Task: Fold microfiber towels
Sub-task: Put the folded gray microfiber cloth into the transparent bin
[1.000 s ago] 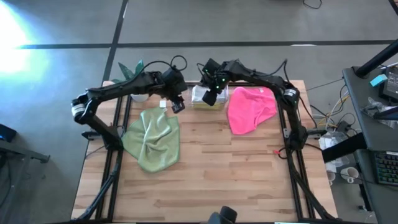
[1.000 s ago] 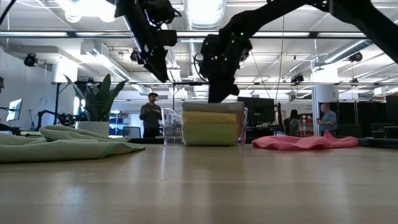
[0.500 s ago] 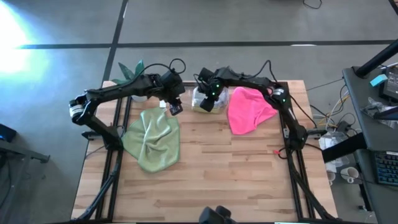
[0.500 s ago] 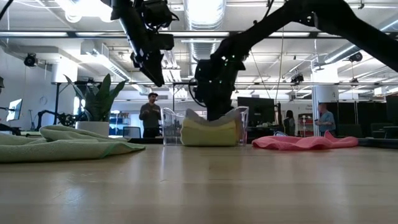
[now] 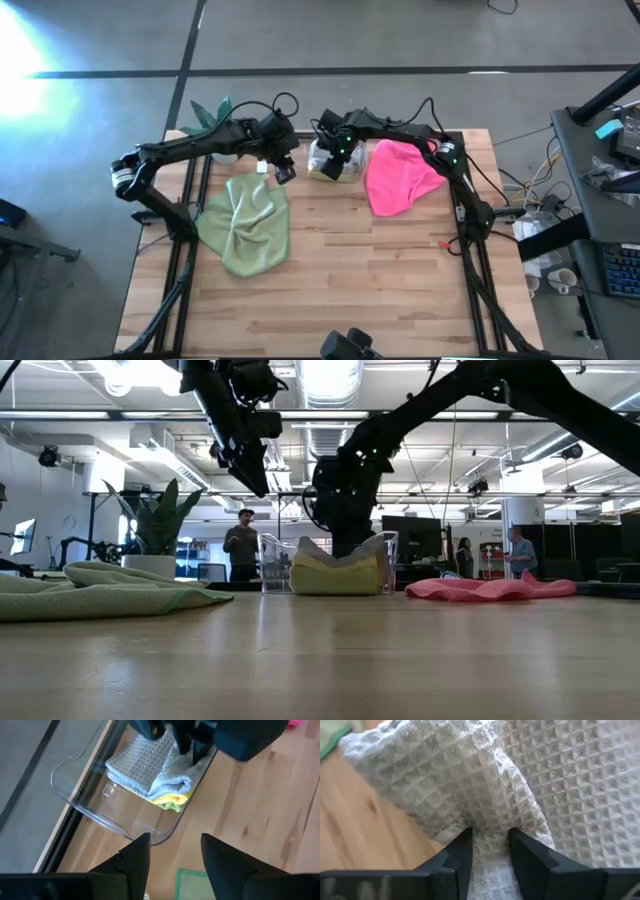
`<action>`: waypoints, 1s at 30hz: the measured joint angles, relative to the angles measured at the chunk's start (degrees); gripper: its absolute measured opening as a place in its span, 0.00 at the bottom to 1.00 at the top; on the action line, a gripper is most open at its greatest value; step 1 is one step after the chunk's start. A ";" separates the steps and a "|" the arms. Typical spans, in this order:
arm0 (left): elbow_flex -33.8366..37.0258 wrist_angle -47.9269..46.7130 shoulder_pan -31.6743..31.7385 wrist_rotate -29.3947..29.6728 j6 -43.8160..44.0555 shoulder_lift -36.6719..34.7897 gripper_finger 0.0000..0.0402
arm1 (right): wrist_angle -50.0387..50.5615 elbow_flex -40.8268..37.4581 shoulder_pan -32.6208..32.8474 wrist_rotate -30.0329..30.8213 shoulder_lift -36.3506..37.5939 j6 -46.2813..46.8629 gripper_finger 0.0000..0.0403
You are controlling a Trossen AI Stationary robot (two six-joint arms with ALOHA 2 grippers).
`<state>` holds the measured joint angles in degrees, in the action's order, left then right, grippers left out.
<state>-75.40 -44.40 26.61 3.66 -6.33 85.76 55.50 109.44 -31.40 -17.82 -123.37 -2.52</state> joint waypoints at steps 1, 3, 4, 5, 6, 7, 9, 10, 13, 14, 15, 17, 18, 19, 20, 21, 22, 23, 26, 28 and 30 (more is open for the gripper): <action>-0.01 0.01 0.00 0.00 0.00 0.00 0.40 | 0.38 0.12 0.00 0.02 0.78 -0.01 0.30; 0.01 0.18 0.00 0.02 0.00 0.00 0.40 | 0.86 0.70 -0.11 -0.01 2.46 -0.04 0.30; 0.02 0.51 0.00 0.02 0.00 0.00 0.40 | 1.04 1.07 -0.11 0.00 3.42 -0.04 0.30; 0.02 0.80 0.00 0.04 0.00 0.00 0.40 | 1.35 1.16 -0.22 0.03 4.34 -0.04 0.30; 0.02 0.88 0.00 0.03 0.00 0.01 0.40 | 1.78 1.10 -0.26 0.02 5.21 -0.08 0.30; 0.02 0.91 0.00 0.04 0.00 0.00 0.40 | 2.09 0.98 -0.40 0.09 6.01 -0.31 0.30; 0.04 0.96 0.00 0.07 0.02 0.02 0.40 | 3.53 0.90 -0.55 1.15 6.96 -0.55 0.30; 0.04 1.01 0.00 0.04 0.02 0.02 0.40 | 4.71 0.88 -0.71 1.80 7.28 -0.57 0.30; 0.04 1.13 0.00 0.07 0.00 0.02 0.40 | 7.63 0.80 -0.99 2.42 7.45 -0.67 0.30; 0.04 1.26 0.00 0.07 0.00 0.02 0.40 | 8.05 0.49 -0.99 2.50 7.44 -0.69 0.30; 0.04 1.46 0.00 0.07 0.00 0.02 0.40 | 8.33 0.11 -0.98 2.62 7.38 -0.70 0.30; 0.04 2.00 0.00 0.07 0.00 0.02 0.40 | 8.52 -0.71 -0.90 2.65 7.10 -0.67 0.30; 0.04 2.05 0.00 0.07 0.00 0.02 0.40 | 8.63 -1.26 -0.89 2.74 6.98 -0.51 0.30; 0.04 1.99 0.00 0.07 0.00 0.02 0.40 | 8.73 -1.91 -0.85 2.83 6.88 -0.33 0.30; 0.04 1.98 0.00 0.07 0.00 0.02 0.40 | 8.73 -2.68 -0.85 2.84 6.84 -0.03 0.30; 0.04 1.97 0.00 0.07 0.00 0.02 0.40 | 8.68 -3.49 -0.87 2.84 6.84 0.22 0.30; 0.04 1.97 0.00 0.07 0.00 0.02 0.40 | 8.71 -4.34 -0.87 2.84 6.84 0.35 0.30; 0.04 1.97 0.00 0.07 0.00 0.02 0.40 | 8.73 -5.23 -0.87 2.84 6.84 0.42 0.30; 0.04 1.96 0.00 0.07 0.00 0.02 0.40 | 8.33 -7.41 -0.91 2.97 6.81 0.40 0.30; 0.04 1.95 0.00 0.07 0.00 0.02 0.40 | 8.50 -7.84 -0.89 2.92 6.86 0.39 0.30; 0.04 1.93 0.00 0.07 0.00 0.02 0.40 | 8.44 -7.78 -0.87 2.96 6.99 0.26 0.30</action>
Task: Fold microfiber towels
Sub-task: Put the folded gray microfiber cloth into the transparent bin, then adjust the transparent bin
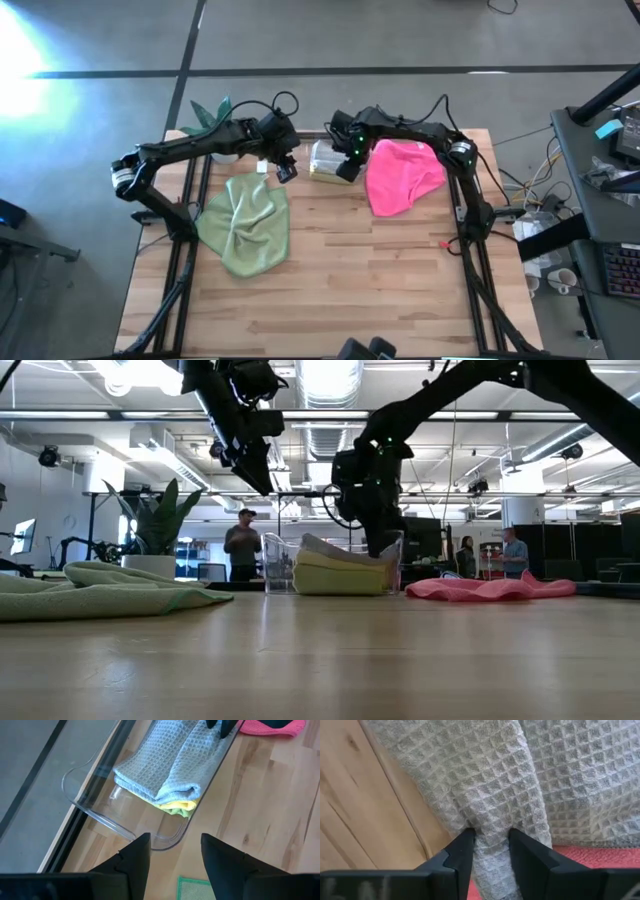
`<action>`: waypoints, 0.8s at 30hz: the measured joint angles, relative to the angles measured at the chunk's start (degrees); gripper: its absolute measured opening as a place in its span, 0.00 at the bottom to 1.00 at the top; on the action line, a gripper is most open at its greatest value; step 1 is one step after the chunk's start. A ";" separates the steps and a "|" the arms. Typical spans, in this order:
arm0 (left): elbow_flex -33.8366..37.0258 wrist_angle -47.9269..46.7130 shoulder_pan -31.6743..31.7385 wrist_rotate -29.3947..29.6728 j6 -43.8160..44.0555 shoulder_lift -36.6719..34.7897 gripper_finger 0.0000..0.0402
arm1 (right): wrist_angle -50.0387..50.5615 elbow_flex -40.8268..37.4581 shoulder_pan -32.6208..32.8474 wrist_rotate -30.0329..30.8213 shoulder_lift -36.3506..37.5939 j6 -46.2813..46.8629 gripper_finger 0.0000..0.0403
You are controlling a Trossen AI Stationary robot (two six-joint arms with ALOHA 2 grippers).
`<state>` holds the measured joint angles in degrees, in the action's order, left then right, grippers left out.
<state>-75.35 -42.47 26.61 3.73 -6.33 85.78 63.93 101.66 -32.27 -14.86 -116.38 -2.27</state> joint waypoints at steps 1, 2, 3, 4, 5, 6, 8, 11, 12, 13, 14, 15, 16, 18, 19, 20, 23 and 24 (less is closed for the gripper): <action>0.00 -0.01 0.00 0.00 0.00 0.00 0.40 | 0.25 0.38 -0.02 -0.08 0.03 -0.11 0.30; 0.00 -0.01 0.00 0.00 0.00 0.00 0.40 | 0.21 0.80 -0.02 -0.08 0.15 -0.17 0.30; 0.00 -0.01 0.00 0.00 0.00 0.00 0.40 | 0.16 1.31 -0.02 -0.06 0.44 -0.23 0.30; 0.00 -0.03 0.00 0.00 0.00 0.00 0.40 | 0.18 1.83 -0.13 -0.06 0.93 -0.37 0.30; 0.00 -0.01 0.00 0.00 0.00 0.00 0.40 | 0.14 2.38 -0.22 -0.07 1.56 -0.63 0.30; 0.00 -0.03 0.00 0.00 0.00 0.00 0.40 | 0.13 2.94 -0.32 -0.10 2.23 -0.87 0.30; 0.00 -0.18 0.00 0.00 0.00 0.00 0.40 | 0.10 3.49 -0.51 -0.10 3.94 -1.31 0.30; 0.00 -1.76 -0.08 -0.02 0.05 0.00 0.40 | 0.34 3.61 -0.70 -0.01 6.92 -1.38 0.30; 0.00 -2.79 -0.17 -0.02 0.20 0.00 0.40 | 0.36 3.51 -0.70 0.05 8.24 -1.39 0.30; 0.00 -3.95 -0.37 -0.02 0.69 -0.04 0.40 | 0.56 3.41 -0.68 0.01 9.60 -1.55 0.30; 0.00 -5.15 -0.51 -0.03 1.50 -0.07 0.40 | 0.78 3.23 -0.66 -0.02 11.11 -1.76 0.30; 0.02 -6.16 -0.64 -0.07 1.94 -0.07 0.40 | 1.03 2.95 -0.64 -0.05 12.53 -2.15 0.30; 0.04 -7.12 -0.88 -0.12 2.57 -0.11 0.40 | 1.35 2.65 -0.53 -0.11 13.73 -2.72 0.30; 0.53 -7.96 -1.42 -0.13 3.02 -0.17 0.40 | 1.78 1.50 -0.08 -0.08 16.28 -3.33 0.30; 0.81 -8.07 -1.78 -0.13 3.04 -0.17 0.40 | 1.87 0.53 0.25 -0.02 17.54 -3.32 0.30; 1.02 -7.98 -2.19 -0.13 3.05 -0.17 0.40 | 1.82 -0.74 0.60 -0.03 18.97 -3.15 0.30; 2.39 -5.38 -3.39 -0.21 3.04 -0.20 0.40 | 0.99 -5.73 1.32 -0.15 23.24 -1.25 0.30; 3.17 -3.79 -3.74 -0.22 3.05 -0.17 0.40 | -0.09 -7.99 1.47 -0.15 24.59 -0.43 0.30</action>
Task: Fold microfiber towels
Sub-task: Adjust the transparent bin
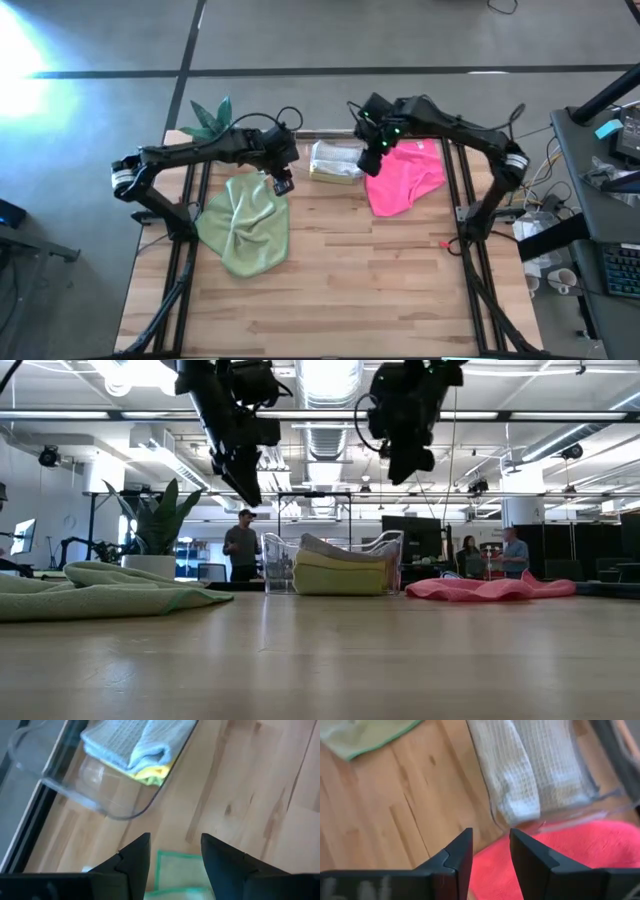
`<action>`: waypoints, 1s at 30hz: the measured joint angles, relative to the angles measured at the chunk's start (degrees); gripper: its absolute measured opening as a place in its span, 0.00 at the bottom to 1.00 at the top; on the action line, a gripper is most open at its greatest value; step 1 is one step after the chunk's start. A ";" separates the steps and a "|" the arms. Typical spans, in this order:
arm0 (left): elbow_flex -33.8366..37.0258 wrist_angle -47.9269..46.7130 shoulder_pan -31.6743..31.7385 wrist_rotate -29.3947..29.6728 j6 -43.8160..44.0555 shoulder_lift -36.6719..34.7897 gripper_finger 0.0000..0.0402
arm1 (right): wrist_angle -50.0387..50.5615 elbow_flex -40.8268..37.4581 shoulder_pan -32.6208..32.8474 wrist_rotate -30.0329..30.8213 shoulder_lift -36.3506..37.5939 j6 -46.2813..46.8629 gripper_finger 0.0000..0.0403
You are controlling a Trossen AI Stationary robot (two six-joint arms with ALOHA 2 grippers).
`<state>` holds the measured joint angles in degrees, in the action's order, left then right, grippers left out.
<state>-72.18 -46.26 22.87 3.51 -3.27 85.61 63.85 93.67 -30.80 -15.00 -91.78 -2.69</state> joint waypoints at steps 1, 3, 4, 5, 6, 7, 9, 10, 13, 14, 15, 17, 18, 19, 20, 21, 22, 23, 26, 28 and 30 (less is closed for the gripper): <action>0.90 1.28 -0.25 -0.01 0.00 0.06 0.40 | -1.53 -2.61 0.27 0.04 1.31 0.45 0.30; 2.30 2.33 -0.59 -0.07 0.01 0.10 0.40 | -5.19 -8.05 0.87 0.09 3.47 1.77 0.30; 2.62 2.42 -0.60 -0.06 0.03 0.10 0.40 | -6.87 -10.69 1.24 0.05 4.42 2.77 0.30; 2.96 2.71 -0.67 -0.07 0.07 0.10 0.40 | -8.65 -13.13 1.68 -0.17 5.10 3.64 0.30; 3.22 2.74 -0.69 -0.07 0.16 0.14 0.40 | -10.61 -15.34 2.09 -0.47 5.59 4.79 0.30; 3.44 2.44 -0.69 -0.06 0.57 0.17 0.40 | -12.50 -17.20 2.44 -0.84 5.82 5.66 0.30; 3.83 2.21 -0.69 -0.08 1.48 0.19 0.40 | -15.92 -20.40 3.18 -1.74 5.83 6.77 0.30; 3.94 2.25 -0.69 -0.13 1.52 0.19 0.40 | -17.77 -21.52 3.58 -1.95 5.61 7.39 0.30; 4.32 2.16 -0.74 -0.15 1.52 0.15 0.40 | -23.07 -23.63 4.46 -2.06 4.99 8.13 0.30; 4.32 2.19 -0.74 -0.17 1.54 0.15 0.40 | -23.57 -23.81 4.56 -2.20 4.57 8.17 0.30; 4.32 2.29 -0.74 -0.17 1.54 0.15 0.40 | -23.99 -23.89 4.54 -2.07 3.97 8.21 0.30; 4.32 2.24 -0.74 -0.19 1.59 0.12 0.40 | -24.50 -23.91 4.21 -1.44 2.58 8.29 0.30; 4.32 2.26 -0.74 -0.19 1.65 0.12 0.40 | -24.90 -23.90 4.00 -1.40 1.93 8.30 0.30; 4.35 2.22 -0.76 -0.20 1.69 0.12 0.40 | -25.50 -23.81 3.72 -1.34 1.33 8.31 0.30; 4.35 2.23 -0.76 -0.20 1.69 0.12 0.40 | -26.16 -23.61 3.50 -1.17 0.71 8.32 0.30; 4.35 2.21 -0.76 -0.20 1.84 0.10 0.40 | -26.84 -23.34 3.31 -0.45 0.07 8.56 0.30; 4.35 2.11 -0.76 -0.22 2.41 0.10 0.40 | -27.12 -23.00 3.18 0.43 -0.60 8.99 0.30; 4.35 2.02 -0.76 -0.22 3.14 0.10 0.40 | -27.07 -22.67 3.03 1.30 -1.30 9.19 0.30; 4.35 1.18 -0.78 -0.26 4.44 0.10 0.40 | -26.82 -21.69 2.43 3.20 -2.58 9.22 0.30; 4.35 -0.39 -0.84 -0.26 4.46 0.10 0.40 | -26.94 -20.74 2.09 3.28 -2.88 9.26 0.30; 4.35 -2.30 -0.93 -0.34 4.50 0.10 0.40 | -26.99 -20.12 1.70 3.31 -2.96 9.33 0.30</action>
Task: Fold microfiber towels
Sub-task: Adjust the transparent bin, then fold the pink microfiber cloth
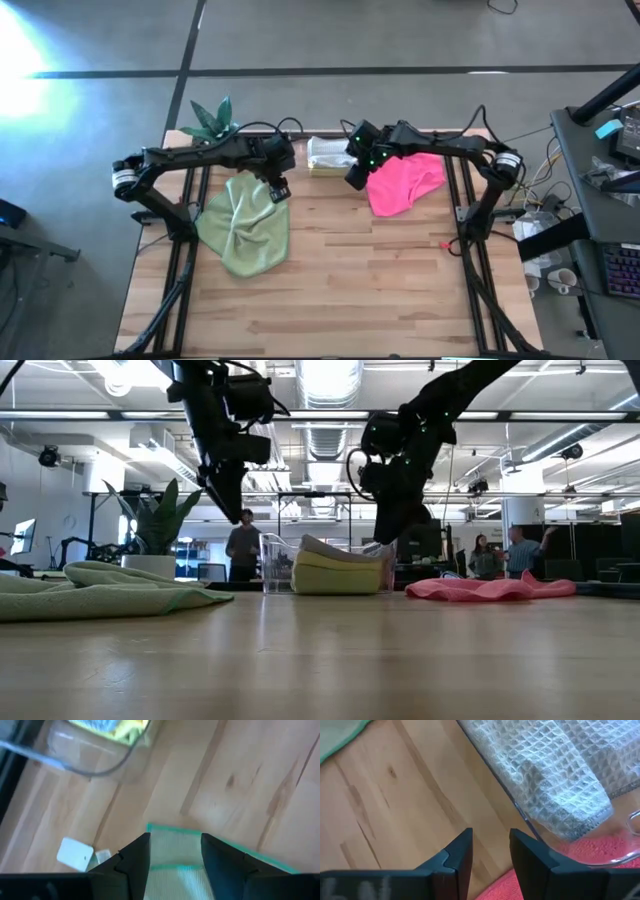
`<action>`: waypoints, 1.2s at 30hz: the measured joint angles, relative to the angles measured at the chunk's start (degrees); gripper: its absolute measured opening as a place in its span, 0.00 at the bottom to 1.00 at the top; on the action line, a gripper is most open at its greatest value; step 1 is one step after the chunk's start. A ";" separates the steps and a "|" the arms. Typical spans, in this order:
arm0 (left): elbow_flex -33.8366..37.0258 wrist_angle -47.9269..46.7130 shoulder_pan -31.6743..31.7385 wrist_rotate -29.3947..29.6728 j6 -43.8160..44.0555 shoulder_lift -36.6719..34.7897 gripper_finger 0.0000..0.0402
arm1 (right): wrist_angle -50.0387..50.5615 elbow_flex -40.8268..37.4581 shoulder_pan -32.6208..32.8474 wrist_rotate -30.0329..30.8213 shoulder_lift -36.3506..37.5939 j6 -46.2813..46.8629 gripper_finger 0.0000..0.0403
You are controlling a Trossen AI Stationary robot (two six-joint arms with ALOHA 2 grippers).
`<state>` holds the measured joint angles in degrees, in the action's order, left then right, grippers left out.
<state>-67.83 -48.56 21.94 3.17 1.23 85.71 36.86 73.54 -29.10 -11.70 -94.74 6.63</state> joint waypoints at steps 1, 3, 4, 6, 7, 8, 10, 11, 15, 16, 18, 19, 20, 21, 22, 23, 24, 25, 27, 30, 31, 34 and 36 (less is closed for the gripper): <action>0.00 -0.90 -0.06 -0.01 0.02 0.00 0.40 | 0.26 0.28 -0.03 -0.10 -0.02 0.00 0.30; 0.00 -3.13 -0.41 -0.01 0.14 0.00 0.40 | 1.36 1.05 -0.04 -0.12 0.33 0.02 0.30; 0.00 -4.05 -0.70 -0.01 0.18 -0.03 0.40 | 2.53 1.56 -0.04 -0.11 0.80 0.02 0.30; 0.00 -5.62 -1.42 -0.02 1.02 -0.11 0.40 | 5.15 2.69 0.07 -0.14 2.14 0.31 0.30; 0.02 -6.09 -1.84 -0.05 1.43 -0.15 0.40 | 6.59 3.13 0.20 -0.16 2.88 0.38 0.30; 0.06 -6.14 -2.33 -0.03 1.54 -0.15 0.40 | 7.98 3.38 0.51 -0.14 3.61 0.43 0.30; 0.49 -6.37 -3.58 -0.03 1.63 -0.23 0.40 | 10.59 3.60 1.41 -0.12 5.18 0.28 0.30; 0.71 -6.53 -4.29 -0.03 1.65 -0.25 0.40 | 11.67 3.60 1.98 -0.18 6.00 0.18 0.30; 1.40 -5.01 -6.65 -0.05 1.65 -0.26 0.40 | 14.76 2.52 3.86 -0.26 10.10 0.06 0.30; 1.58 -3.84 -7.12 -0.05 1.65 -0.26 0.40 | 15.31 2.01 4.22 -0.23 11.07 0.19 0.30; 1.66 -0.86 -7.78 -0.03 1.95 -0.26 0.40 | 15.54 0.65 4.89 -0.13 12.87 1.61 0.30; 1.66 0.80 -7.94 -0.03 2.77 -0.26 0.40 | 15.52 -0.10 5.24 -0.06 13.79 2.67 0.30; 1.64 2.48 -8.06 -0.03 3.31 -0.27 0.40 | 15.39 -0.92 5.61 -0.08 14.64 3.51 0.30; 1.60 3.90 -8.15 -0.03 4.33 -0.25 0.40 | 15.19 -1.87 5.99 -0.06 15.49 4.58 0.30; 1.56 5.19 -8.16 -0.04 5.05 -0.24 0.40 | 15.05 -2.93 6.40 0.14 16.21 5.59 0.30; 1.55 6.26 -8.15 -0.03 5.94 -0.24 0.40 | 15.11 -4.00 6.83 0.59 16.72 6.38 0.30; 1.55 6.98 -8.14 0.00 6.73 -0.24 0.40 | 15.13 -5.07 7.36 1.36 17.11 7.59 0.30; 1.55 7.54 -8.14 0.01 7.57 -0.24 0.40 | 15.01 -6.21 7.84 1.75 17.47 9.00 0.30; 1.53 8.53 -8.12 0.09 9.65 -0.22 0.40 | 14.42 -8.33 8.96 3.15 17.80 13.17 0.30; 1.53 10.25 -8.14 0.12 13.56 -0.22 0.40 | 13.19 -11.20 11.11 5.76 17.83 20.42 0.30; 1.53 10.53 -8.14 0.12 14.41 -0.22 0.40 | 12.59 -12.26 12.03 6.81 17.69 21.78 0.30; 1.42 11.24 -8.14 0.12 15.02 -0.20 0.40 | 8.22 -15.02 14.68 9.77 17.27 24.28 0.30; 1.44 11.55 -8.12 0.12 15.20 -0.20 0.40 | 5.80 -16.48 15.99 11.16 17.03 25.93 0.30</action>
<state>-66.39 -37.01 13.82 3.29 16.43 85.52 42.65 57.06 -13.11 -0.54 -77.71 32.57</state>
